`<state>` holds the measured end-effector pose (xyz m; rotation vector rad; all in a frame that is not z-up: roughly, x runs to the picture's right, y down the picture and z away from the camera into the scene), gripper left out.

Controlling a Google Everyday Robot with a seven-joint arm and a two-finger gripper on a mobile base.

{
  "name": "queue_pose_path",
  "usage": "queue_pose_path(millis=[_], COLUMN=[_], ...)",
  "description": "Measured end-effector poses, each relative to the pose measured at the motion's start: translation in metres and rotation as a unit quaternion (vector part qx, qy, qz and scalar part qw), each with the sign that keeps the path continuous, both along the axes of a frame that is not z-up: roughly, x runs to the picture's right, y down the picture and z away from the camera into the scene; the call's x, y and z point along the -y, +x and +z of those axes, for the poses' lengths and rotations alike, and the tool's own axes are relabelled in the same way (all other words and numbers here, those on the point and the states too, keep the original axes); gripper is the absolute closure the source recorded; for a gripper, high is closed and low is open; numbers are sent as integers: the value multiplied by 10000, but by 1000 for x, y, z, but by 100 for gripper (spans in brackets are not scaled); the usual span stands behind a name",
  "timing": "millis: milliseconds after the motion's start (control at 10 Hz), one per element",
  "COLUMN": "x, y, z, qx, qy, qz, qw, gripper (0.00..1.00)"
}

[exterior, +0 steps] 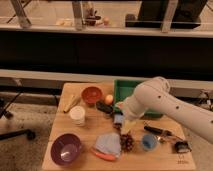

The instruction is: Place eraser in table surface

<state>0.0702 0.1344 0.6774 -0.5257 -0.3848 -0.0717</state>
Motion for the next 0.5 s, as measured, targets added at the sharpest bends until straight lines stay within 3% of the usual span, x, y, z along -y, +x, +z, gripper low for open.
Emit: queue_pose_path(millis=[500], x=[10], y=[-30], z=[16], qx=[73], qy=[31], qz=[-24], qw=[10000], gripper=[20])
